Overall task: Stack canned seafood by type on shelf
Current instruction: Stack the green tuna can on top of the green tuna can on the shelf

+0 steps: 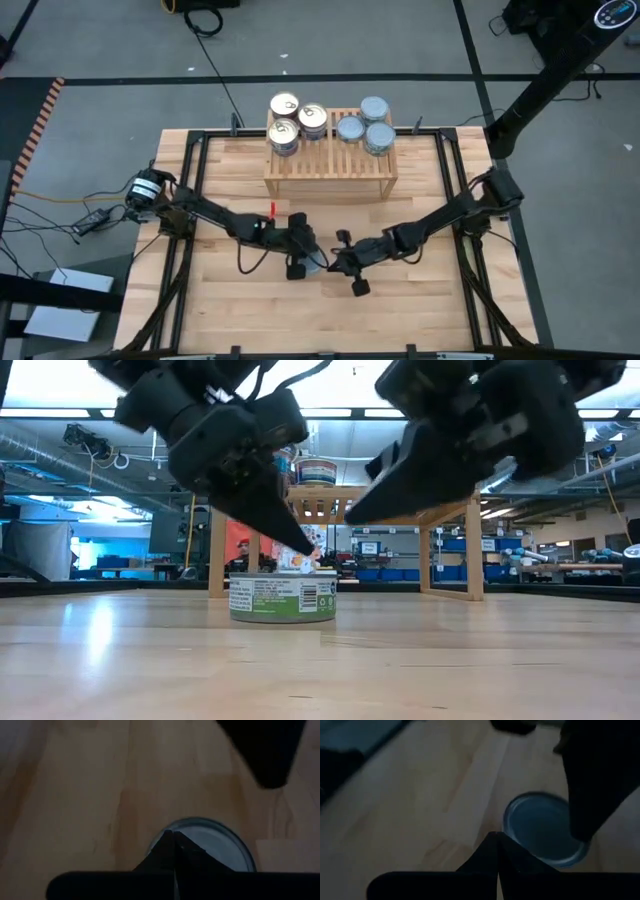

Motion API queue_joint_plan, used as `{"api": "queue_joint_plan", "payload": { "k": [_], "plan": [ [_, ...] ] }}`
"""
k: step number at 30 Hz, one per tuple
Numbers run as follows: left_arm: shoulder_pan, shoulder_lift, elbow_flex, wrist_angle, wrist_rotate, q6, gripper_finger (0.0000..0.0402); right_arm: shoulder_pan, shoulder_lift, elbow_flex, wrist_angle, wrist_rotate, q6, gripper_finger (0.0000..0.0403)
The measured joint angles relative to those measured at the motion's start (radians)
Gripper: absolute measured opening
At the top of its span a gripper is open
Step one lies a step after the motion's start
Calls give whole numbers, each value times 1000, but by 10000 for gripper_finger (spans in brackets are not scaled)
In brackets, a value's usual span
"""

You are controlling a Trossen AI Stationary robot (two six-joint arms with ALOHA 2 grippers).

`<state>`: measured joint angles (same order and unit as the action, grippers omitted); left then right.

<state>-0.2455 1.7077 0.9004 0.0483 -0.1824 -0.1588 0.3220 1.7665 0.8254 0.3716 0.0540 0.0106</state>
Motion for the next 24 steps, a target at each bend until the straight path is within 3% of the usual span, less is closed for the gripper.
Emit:
{"api": "queue_joint_plan", "payload": {
  "k": [10, 17, 24],
  "plan": [
    [-1, -21, -178, 314, -20, 2, 0, 12, 82, 111, -131, 28, -13, 9],
    [16, -61, -241, 313, -91, 15, 1, 9, 92, 113, -118, 0, -10, 9],
    [79, -62, -191, 151, 120, -135, 26, -4, 100, 113, -104, 4, -11, 9]
  ]
}}
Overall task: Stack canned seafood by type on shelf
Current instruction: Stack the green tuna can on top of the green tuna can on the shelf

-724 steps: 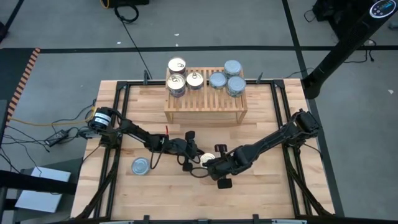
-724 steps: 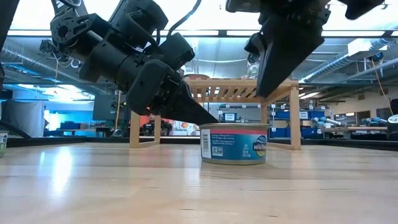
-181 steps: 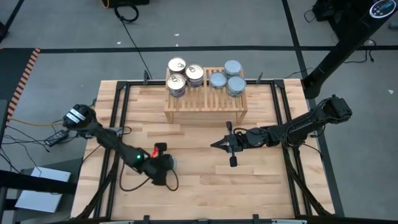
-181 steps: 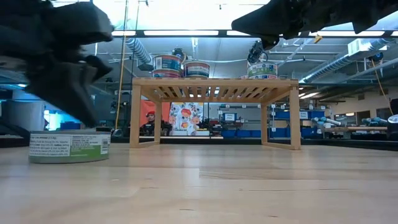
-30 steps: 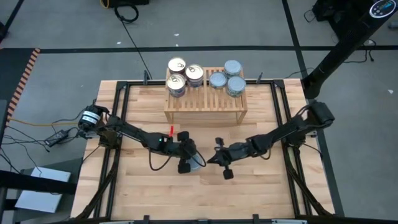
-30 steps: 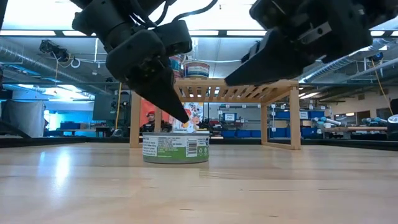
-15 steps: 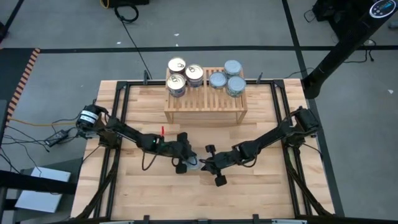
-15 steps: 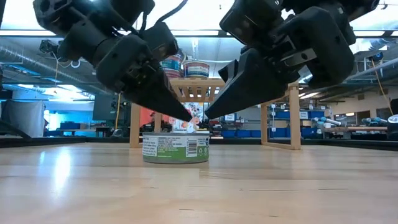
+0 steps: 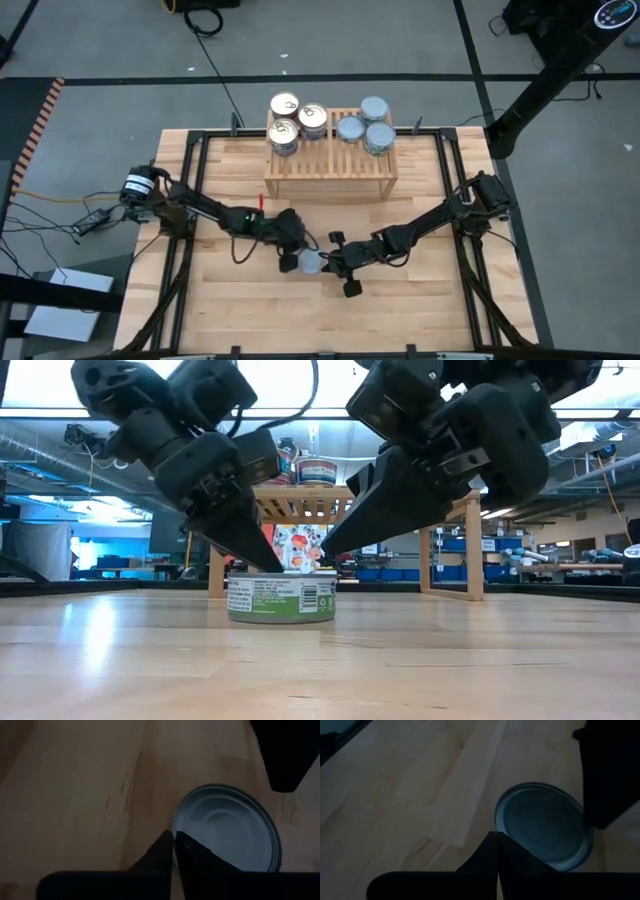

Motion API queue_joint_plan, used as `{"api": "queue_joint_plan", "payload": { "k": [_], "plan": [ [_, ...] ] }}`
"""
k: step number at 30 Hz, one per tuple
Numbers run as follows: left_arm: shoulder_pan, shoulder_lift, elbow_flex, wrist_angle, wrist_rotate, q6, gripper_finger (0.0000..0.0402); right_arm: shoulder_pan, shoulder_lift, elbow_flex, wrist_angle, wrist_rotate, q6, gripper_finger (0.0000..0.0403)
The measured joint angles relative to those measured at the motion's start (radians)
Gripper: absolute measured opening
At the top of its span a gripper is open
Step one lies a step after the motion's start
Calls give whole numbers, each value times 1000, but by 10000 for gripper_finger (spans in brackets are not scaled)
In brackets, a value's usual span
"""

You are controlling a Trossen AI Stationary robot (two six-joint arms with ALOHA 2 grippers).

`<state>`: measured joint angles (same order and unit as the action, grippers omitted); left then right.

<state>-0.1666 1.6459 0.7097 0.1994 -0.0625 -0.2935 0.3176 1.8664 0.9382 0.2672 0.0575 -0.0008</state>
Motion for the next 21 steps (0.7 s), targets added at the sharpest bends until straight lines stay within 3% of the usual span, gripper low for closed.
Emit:
{"api": "queue_joint_plan", "payload": {
  "k": [6, 11, 21],
  "plan": [
    [26, 0, 26, -47, 80, -17, 61, 1, 0, 0, 2, 0, 1, 9],
    [42, -1, 30, -105, 82, -55, 73, 1, 0, 0, 3, 1, 0, 9],
    [49, -2, 31, -115, 69, -97, 6, 1, 0, 0, 3, 0, -2, 10]
  ]
}}
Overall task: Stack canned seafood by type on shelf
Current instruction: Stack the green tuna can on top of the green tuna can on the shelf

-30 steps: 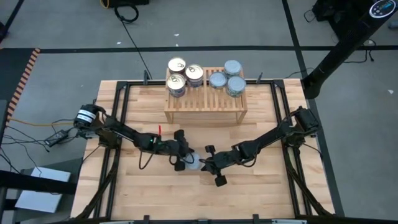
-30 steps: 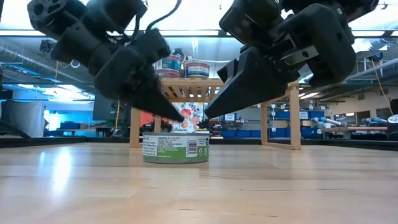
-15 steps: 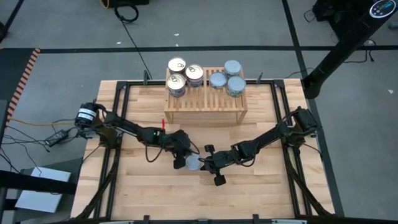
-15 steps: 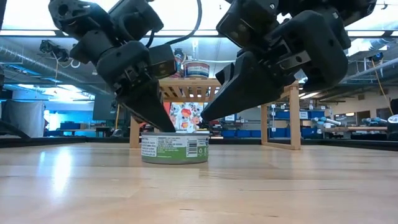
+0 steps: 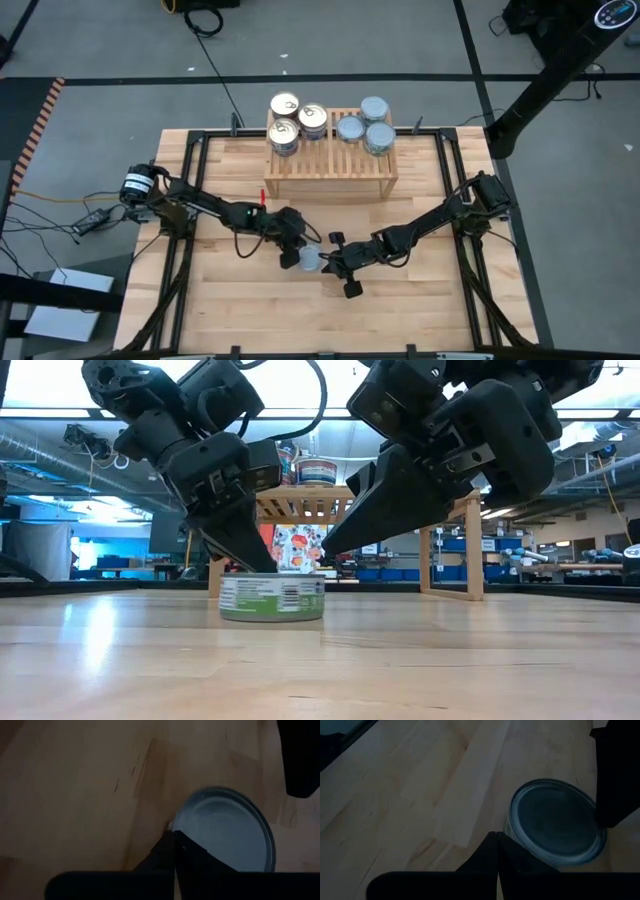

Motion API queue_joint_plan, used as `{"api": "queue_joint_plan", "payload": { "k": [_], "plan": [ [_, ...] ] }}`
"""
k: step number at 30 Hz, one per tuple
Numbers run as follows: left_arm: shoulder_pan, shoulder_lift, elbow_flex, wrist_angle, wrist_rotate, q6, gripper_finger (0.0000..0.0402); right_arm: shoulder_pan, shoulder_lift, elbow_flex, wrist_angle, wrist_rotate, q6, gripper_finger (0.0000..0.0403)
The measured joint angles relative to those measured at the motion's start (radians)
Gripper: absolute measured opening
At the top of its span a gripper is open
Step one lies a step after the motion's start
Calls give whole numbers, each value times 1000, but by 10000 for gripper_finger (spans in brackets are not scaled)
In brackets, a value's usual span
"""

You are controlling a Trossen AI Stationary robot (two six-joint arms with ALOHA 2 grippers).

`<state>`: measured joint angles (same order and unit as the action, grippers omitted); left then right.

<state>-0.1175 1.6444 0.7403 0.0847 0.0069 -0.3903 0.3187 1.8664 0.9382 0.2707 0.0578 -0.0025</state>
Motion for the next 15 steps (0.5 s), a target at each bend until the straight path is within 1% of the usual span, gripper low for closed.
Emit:
{"api": "queue_joint_plan", "payload": {
  "k": [15],
  "plan": [
    [10, 1, -1, -7, -16, -52, 1, 0, 0, 0, 5, 0, 10, 11]
  ]
}}
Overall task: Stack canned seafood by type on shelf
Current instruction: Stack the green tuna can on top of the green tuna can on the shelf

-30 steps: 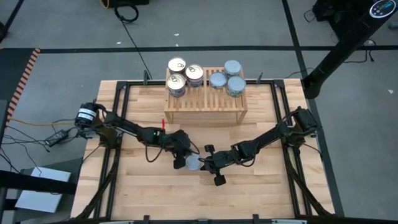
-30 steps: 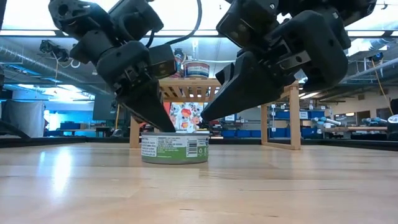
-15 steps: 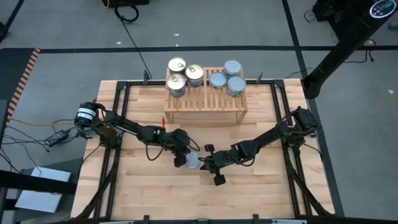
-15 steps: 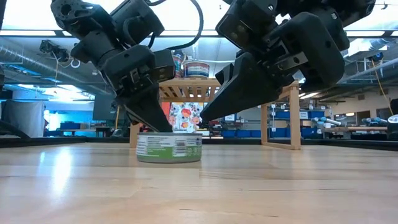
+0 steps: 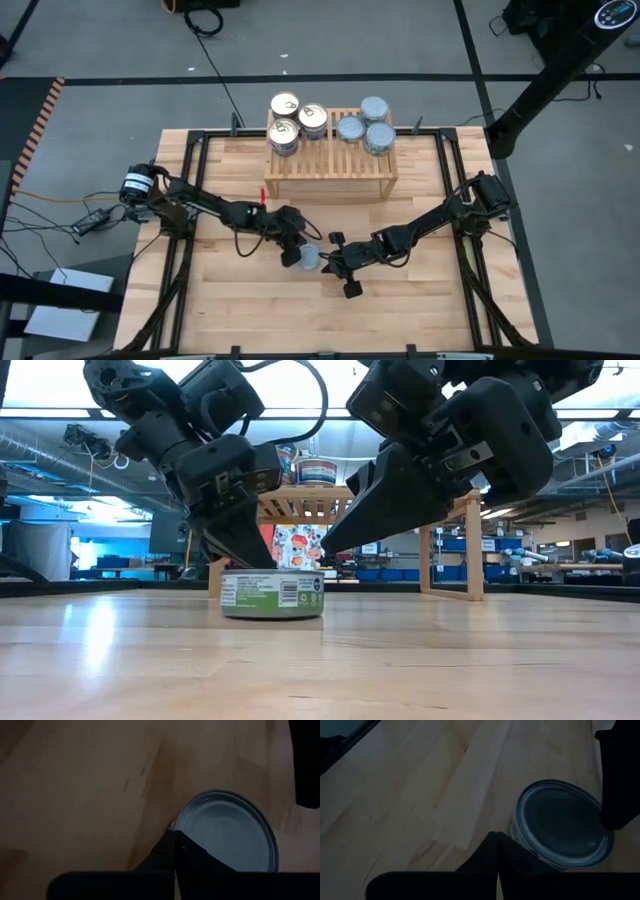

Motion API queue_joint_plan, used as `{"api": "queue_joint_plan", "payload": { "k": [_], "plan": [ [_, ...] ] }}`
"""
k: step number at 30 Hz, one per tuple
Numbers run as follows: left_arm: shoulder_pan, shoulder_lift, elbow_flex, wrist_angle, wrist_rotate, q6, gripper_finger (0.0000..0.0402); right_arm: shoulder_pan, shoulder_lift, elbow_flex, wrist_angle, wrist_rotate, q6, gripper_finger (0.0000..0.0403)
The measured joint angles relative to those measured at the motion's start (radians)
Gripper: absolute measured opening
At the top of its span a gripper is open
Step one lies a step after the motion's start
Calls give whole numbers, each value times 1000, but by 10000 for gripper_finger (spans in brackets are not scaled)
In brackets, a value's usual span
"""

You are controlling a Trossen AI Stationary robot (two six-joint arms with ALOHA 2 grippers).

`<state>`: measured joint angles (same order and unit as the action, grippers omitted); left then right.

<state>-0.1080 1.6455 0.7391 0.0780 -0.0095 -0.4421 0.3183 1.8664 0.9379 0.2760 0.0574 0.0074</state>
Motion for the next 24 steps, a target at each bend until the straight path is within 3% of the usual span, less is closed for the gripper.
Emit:
{"api": "queue_joint_plan", "payload": {
  "k": [14, 24],
  "plan": [
    [17, 9, -12, -28, 0, -6, 0, 0, 0, 11, 0, 4, 20, 12],
    [17, 6, -29, 51, -11, 27, 0, 0, -1, 12, 0, 68, 20, 24]
  ]
}}
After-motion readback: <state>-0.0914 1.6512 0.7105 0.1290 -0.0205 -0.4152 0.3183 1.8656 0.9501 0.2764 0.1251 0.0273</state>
